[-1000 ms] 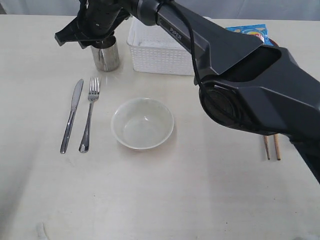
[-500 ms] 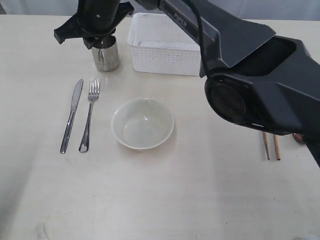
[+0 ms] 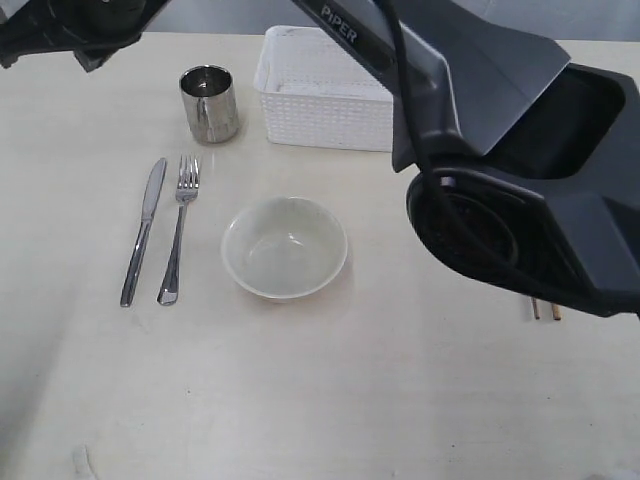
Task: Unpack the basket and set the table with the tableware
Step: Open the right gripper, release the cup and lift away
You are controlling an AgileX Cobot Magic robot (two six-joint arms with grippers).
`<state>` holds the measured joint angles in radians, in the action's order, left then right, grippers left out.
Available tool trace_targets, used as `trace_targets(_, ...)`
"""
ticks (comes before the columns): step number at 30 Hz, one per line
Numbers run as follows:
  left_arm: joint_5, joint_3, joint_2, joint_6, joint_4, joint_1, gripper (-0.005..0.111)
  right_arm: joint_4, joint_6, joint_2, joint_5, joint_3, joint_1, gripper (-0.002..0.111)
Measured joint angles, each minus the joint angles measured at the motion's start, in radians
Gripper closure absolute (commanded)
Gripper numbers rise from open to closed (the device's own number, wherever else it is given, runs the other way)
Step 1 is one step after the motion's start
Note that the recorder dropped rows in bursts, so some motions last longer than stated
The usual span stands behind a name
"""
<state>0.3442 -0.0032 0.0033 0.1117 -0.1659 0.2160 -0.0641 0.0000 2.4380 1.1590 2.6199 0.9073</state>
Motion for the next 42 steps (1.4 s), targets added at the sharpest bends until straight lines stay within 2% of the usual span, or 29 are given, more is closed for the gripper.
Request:
trace_targets(23, 0.000, 0.000, 0.000, 0.000, 0.000, 0.000, 0.107, -0.059, -0.028, -0.064, -0.048, -0.021, 0.031, 0.109)
trace_targets(26, 0.000, 0.000, 0.000, 0.000, 0.000, 0.000, 0.107, -0.059, -0.033, -0.122, -0.157, -0.160, 0.031, 0.109)
trace_targets(34, 0.000, 0.000, 0.000, 0.000, 0.000, 0.000, 0.107, 0.046, -0.042, -0.351, -0.710, -0.790, 0.013, 0.108)
trace_targets(37, 0.000, 0.000, 0.000, 0.000, 0.000, 0.000, 0.107, 0.050, -0.037, -0.359, -0.763, -0.907, -0.022, 0.108)
trace_targets(42, 0.000, 0.000, 0.000, 0.000, 0.000, 0.000, 0.107, 0.017, -0.019, -0.360, -0.715, -0.945, -0.074, 0.108)
